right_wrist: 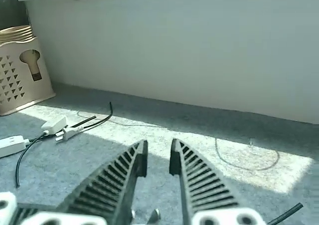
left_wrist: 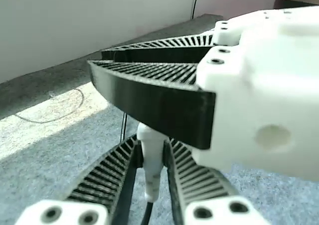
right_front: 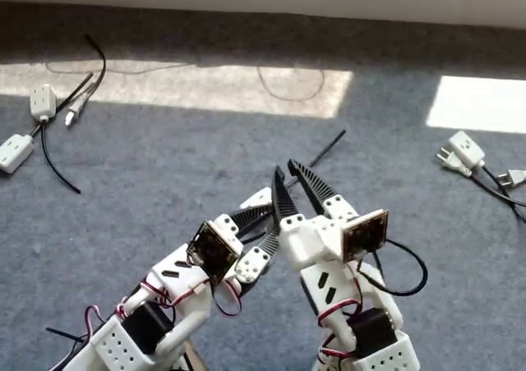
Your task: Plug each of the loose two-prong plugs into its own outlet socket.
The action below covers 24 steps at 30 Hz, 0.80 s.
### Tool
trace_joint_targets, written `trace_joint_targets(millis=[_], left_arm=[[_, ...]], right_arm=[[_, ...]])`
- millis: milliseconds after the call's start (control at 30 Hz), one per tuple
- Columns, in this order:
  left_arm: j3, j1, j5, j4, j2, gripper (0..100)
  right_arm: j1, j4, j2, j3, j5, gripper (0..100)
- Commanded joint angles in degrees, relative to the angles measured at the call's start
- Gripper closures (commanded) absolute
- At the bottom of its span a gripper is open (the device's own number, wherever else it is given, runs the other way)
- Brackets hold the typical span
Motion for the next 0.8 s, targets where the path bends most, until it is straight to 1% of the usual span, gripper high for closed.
trace_joint_targets(millis=[0, 133, 233, 333, 500, 567, 633, 700, 767], left_arm=[[0.5, 0.3, 0.4, -0.4, -0.7, 99], [0.4, -0.2, 0.4, -0.4, -0.8, 99], [0.4, -2.4, 0.5, -0.4, -0.8, 99], [0.6, -2.6, 0.5, -0.4, -0.8, 99], [0.7, -2.5, 0.6, -0.4, -0.7, 99], [0.8, -2.5, 0.6, -0.4, -0.7, 99], [0.8, -2.5, 0.6, -0.4, -0.7, 99], [0.8, -2.5, 0.6, -0.4, -0.7, 99], [0.8, -2.5, 0.6, -0.4, -0.7, 99]], right_arm=[[2.2, -3.9, 0.5, 4.8, 0.2, 91.5], [2.2, -5.4, 0.6, 7.5, 0.2, 91.5], [2.2, -5.1, 0.6, 7.8, 0.3, 91.5], [2.2, -5.2, 0.0, 7.4, 0.3, 91.5], [2.2, -4.9, 0.6, -4.5, -0.3, 91.7], [0.0, -3.8, 0.6, -8.5, -0.3, 91.8], [-3.4, -0.1, 0.6, -11.8, -0.3, 91.8], [-6.9, 2.7, 0.6, -13.5, 0.0, 91.8], [-8.5, 4.0, 0.6, -12.5, 0.1, 91.8]])
